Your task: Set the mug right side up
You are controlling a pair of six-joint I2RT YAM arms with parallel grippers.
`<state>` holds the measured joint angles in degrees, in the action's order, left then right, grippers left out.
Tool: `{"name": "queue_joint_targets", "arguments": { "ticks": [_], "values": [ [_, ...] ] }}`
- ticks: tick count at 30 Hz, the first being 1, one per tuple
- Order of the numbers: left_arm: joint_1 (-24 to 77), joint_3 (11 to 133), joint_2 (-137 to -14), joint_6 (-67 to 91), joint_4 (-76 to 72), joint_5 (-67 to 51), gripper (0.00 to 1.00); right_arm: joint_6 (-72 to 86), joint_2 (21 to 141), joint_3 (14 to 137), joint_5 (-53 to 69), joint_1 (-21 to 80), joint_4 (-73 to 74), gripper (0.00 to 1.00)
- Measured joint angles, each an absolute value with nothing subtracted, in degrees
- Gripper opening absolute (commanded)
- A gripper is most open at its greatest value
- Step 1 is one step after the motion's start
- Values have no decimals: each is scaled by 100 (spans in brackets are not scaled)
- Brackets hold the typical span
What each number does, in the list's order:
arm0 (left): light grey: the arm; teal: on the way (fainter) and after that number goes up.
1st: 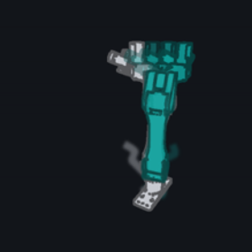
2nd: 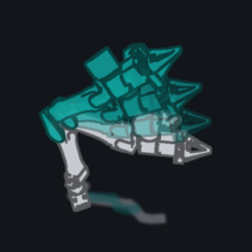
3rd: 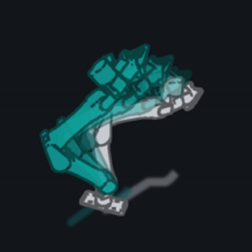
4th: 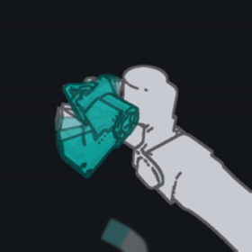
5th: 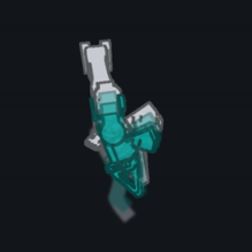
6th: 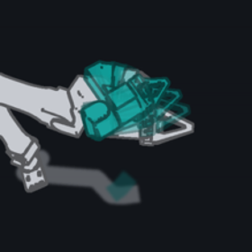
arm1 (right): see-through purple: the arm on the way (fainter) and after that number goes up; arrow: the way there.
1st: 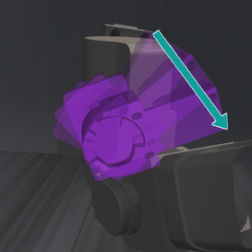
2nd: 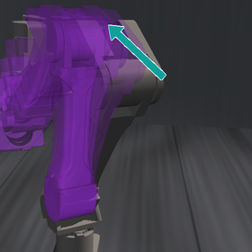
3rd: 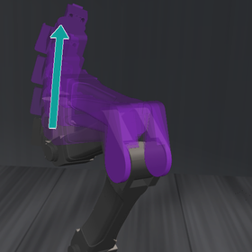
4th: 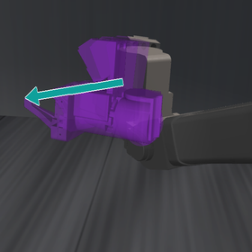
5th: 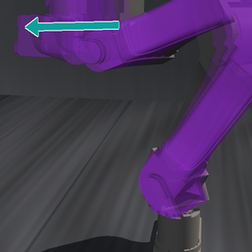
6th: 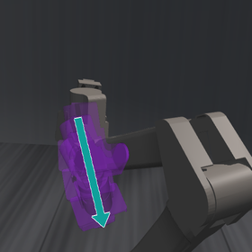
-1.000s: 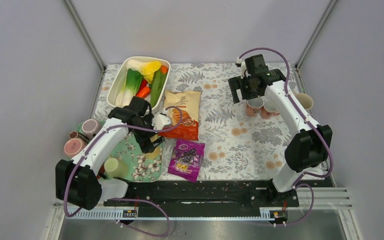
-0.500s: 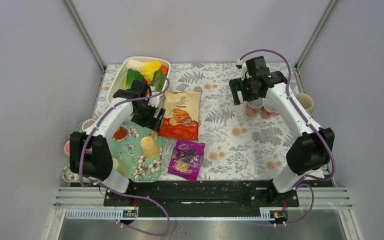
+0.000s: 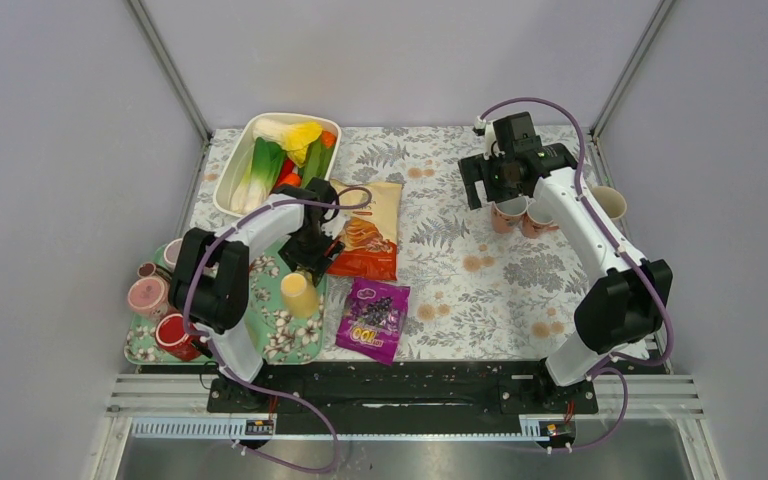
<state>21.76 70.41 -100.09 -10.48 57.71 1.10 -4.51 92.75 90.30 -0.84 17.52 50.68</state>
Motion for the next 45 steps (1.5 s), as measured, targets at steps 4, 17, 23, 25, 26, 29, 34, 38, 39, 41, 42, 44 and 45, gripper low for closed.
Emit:
{"name": "queue_joint_targets", "arguments": {
  "ticks": [4,17,23,25,26,29,34,38,39,41,42,44,45],
  "values": [
    [2169,7048,-10036,-1098,5907,145,42,-467,9275,9030,-89,1752,5068,99],
    [2064,6873,-9988,-1420,6388,-331,0,-467,9279,9028,-86,1756,5085,99],
    [1876,6914,-9513,-1614,6364,-701,0,-379,9122,8619,-40,2008,4908,99],
    [1791,7076,-9201,-1653,6392,-888,0,-329,8923,8311,106,2268,4772,99],
    [1756,7170,-9059,-1662,6401,-958,0,-305,8785,8125,261,2440,4641,100],
    [1664,7533,-8571,-1675,6396,-1175,0,-150,8272,7520,910,2974,4062,99],
    [1627,8241,-7795,-1643,6455,-1647,0,1022,7529,6060,2491,3778,1367,99],
    [1627,8785,-7741,-1455,6469,-2008,0,2215,7846,5509,3157,4099,-781,100],
    [1627,8962,-7741,-1387,6464,-2134,0,2497,8003,5489,3280,4171,-1216,99],
    [1636,9319,-7732,-1262,6442,-2412,0,2958,8289,5489,3459,4289,-1977,99],
    [1651,9439,-7723,-1214,6427,-2506,0,3131,8379,5492,3529,4331,-2237,99],
    [1715,9612,-7690,-1151,6381,-2663,0,3404,8468,5496,3618,4381,-2626,99],
    [1780,9647,-7660,-1131,6348,-2733,0,3505,8479,5496,3651,4392,-2781,100]
  ]
}}
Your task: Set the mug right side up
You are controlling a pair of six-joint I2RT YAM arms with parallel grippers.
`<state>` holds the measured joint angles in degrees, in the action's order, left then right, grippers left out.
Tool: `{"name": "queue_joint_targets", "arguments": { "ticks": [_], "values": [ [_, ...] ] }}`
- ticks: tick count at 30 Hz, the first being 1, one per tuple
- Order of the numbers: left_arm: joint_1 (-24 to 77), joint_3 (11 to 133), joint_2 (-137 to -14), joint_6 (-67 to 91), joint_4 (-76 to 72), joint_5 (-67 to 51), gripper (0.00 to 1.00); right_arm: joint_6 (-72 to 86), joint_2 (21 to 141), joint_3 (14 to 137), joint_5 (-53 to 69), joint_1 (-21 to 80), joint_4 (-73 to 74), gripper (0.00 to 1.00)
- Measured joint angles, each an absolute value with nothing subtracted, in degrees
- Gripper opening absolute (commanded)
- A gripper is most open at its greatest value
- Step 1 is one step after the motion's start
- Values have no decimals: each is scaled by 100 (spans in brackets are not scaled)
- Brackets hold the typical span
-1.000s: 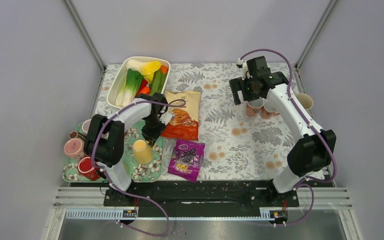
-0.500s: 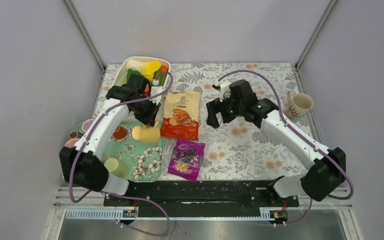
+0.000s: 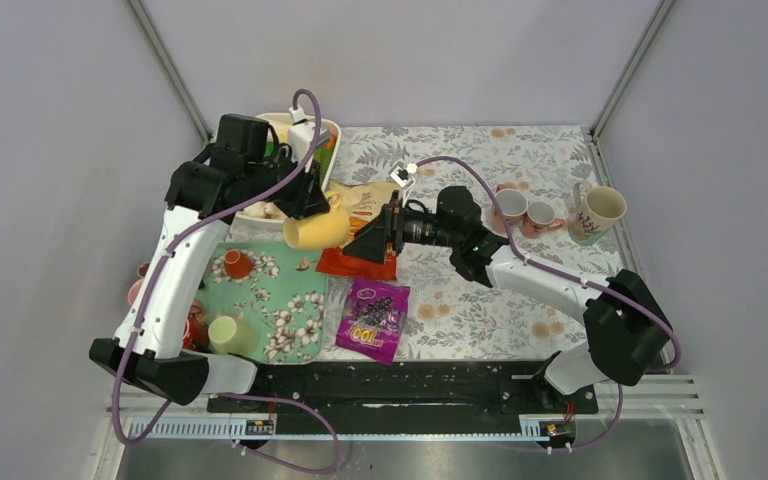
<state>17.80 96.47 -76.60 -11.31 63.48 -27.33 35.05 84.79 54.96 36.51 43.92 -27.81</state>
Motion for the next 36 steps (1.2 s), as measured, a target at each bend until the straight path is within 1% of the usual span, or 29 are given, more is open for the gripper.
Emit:
{"name": "queue_joint_targets", "arguments": {
  "ticks": [4,5,6,7,8,10,12,13,14,15,16,17,18,19,20,23,25,28,32,36],
  "values": [
    [1990,9662,-7634,-1020,6351,-3035,0,3754,8484,5575,3708,4447,-3275,98],
    [2040,9662,-7634,-989,6344,-3100,0,3785,8495,5610,3708,4475,-3374,96],
    [2084,9662,-7634,-947,6333,-3166,0,3813,8514,5658,3712,4515,-3457,91],
    [2121,9662,-7631,-913,6318,-3232,0,3852,8556,5714,3721,4552,-3535,83],
    [2154,9662,-7631,-873,6298,-3308,0,3887,8602,5760,3734,4582,-3597,69],
    [2187,9662,-7618,-814,6265,-3406,0,4016,8726,5806,3798,4609,-3732,45],
    [2187,9644,-7568,-803,6200,-3424,0,4318,8862,5804,3968,4591,-3874,26],
    [2167,9625,-7542,-840,6134,-3428,0,4456,8897,5800,4073,4582,-3948,12],
    [2143,9605,-7509,-864,6101,-3450,5,4510,8901,5800,4174,4567,-4023,0],
    [2134,9592,-7476,-908,6034,-3457,22,4593,8884,5793,4311,4550,-4086,0],
    [2128,9585,-7450,-974,5981,-3387,50,4563,8825,5789,4370,4545,-4145,0],
    [2110,9557,-7424,-978,5957,-3326,69,4456,8654,5787,4294,4545,-3988,0],
    [2121,9531,-7408,-913,5894,-3321,85,4287,8530,5758,4211,4541,-3795,0],
    [2141,9496,-7395,-856,5808,-3240,97,3968,8359,5710,4038,4539,-3454,0],
    [2165,9441,-7395,-829,5752,-3181,99,3701,8200,5664,3876,4530,-3111,0],
    [2102,9258,-7397,-744,5714,-2812,99,2779,7647,5623,3227,4375,-1538,0],
    [2040,9194,-7397,-757,5749,-2432,99,2388,7439,5640,2877,4077,-799,0],
    [1994,9063,-7380,-921,5717,-1682,99,1664,7225,5789,1942,3385,692,0],
    [1990,8558,-7312,-1264,5739,-821,99,941,7376,6073,633,2558,2414,0],
    [1990,7983,-7310,-1614,5907,-268,99,541,7983,6324,-80,2226,3535,0]
  ]
}}
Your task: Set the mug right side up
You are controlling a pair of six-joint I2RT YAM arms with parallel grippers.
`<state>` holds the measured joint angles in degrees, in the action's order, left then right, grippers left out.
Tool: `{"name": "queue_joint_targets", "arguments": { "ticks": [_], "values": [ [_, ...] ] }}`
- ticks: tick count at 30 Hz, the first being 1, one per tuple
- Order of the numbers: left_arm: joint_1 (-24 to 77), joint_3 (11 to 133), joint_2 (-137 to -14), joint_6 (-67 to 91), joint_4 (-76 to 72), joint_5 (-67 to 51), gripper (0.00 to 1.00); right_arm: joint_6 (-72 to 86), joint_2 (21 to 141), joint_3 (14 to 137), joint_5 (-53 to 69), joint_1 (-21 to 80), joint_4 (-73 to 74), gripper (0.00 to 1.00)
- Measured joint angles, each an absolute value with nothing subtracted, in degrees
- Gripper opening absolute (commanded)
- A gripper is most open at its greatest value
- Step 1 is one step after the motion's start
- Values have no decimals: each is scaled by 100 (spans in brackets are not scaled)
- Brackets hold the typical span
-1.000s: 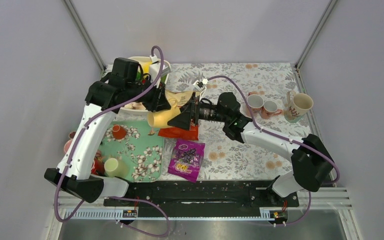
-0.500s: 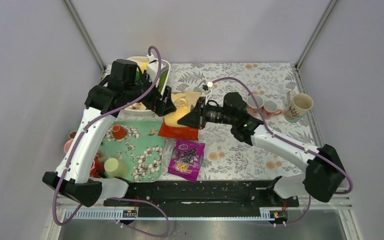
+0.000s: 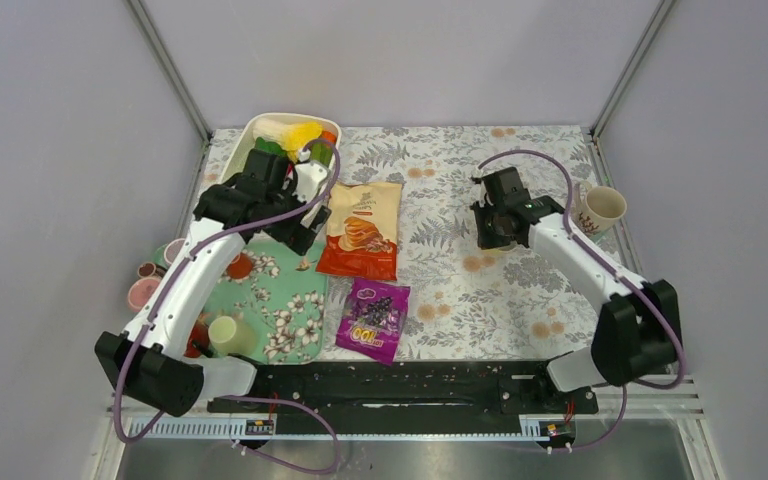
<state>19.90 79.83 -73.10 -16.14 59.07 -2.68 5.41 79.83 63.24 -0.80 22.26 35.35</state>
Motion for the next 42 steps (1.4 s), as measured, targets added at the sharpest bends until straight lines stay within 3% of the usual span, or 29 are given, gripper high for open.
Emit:
{"name": "queue_joint_targets", "arguments": {
  "ticks": [10,11,13,15,19,23,33,37,42],
  "values": [
    [1833,6921,-7225,-2169,6283,576,99,222,9314,6471,-563,1752,4189,0],
    [1813,6866,-7179,-2206,6294,609,99,220,9321,6471,-598,1745,4195,5],
    [1769,6768,-7087,-2252,6329,661,99,213,9336,6471,-646,1739,4217,31],
    [1728,6709,-7026,-2283,6346,714,99,207,9336,6471,-657,1730,4226,50],
    [1649,6665,-7011,-2375,6451,790,99,165,9325,6508,-707,1721,4298,73],
    [1474,6608,-7011,-2475,6665,897,99,150,9131,6521,-742,1719,4364,88],
    [530,6233,-6547,-3282,7032,926,95,143,8374,6676,-659,1728,4491,90],
    [-84,6490,-6692,-3426,7039,893,72,143,8355,6685,-648,1758,4495,90],
    [-1286,7091,-7540,-3087,6296,692,56,143,8353,6685,-644,1787,4493,90]
  ]
}}
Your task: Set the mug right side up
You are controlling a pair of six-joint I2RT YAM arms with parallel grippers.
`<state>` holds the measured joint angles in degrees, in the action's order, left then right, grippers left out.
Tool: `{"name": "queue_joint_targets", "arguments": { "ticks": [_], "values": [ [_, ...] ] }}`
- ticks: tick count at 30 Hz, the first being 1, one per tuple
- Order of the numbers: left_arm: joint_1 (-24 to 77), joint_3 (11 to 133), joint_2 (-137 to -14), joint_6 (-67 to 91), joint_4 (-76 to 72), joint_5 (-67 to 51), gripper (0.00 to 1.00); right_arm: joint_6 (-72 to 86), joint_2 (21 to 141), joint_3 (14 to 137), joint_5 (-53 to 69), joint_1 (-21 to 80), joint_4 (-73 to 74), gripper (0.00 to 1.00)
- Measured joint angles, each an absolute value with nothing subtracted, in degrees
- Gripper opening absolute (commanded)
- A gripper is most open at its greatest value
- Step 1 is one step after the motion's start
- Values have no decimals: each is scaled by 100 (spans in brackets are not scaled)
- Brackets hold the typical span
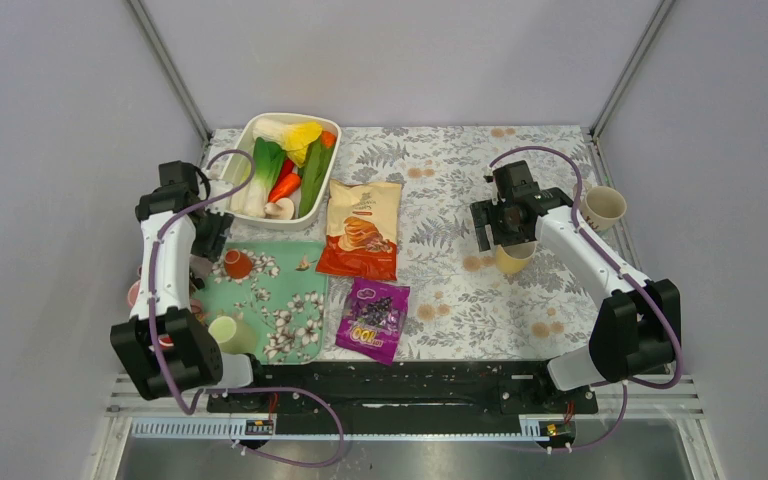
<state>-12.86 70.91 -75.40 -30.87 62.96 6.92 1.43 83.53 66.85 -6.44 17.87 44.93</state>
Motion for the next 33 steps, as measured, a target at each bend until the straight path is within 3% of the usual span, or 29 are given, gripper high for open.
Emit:
{"name": "queue_joint_targets", "arguments": {
  "ticks": [8,13,30,33],
  "values": [
    [-2534,6694,-8138,-2373,4672,545,53,141,8353,6685,-646,1817,4493,90],
    [-2558,6265,-8160,-2189,4204,523,49,139,8353,6685,-646,1831,4491,90],
    [-3002,5371,-8007,-1798,3378,408,50,130,8353,6685,-646,1898,4488,90],
    [-3116,5317,-8007,-1702,3245,248,45,123,8353,6685,-644,1916,4488,91]
  ]
}}
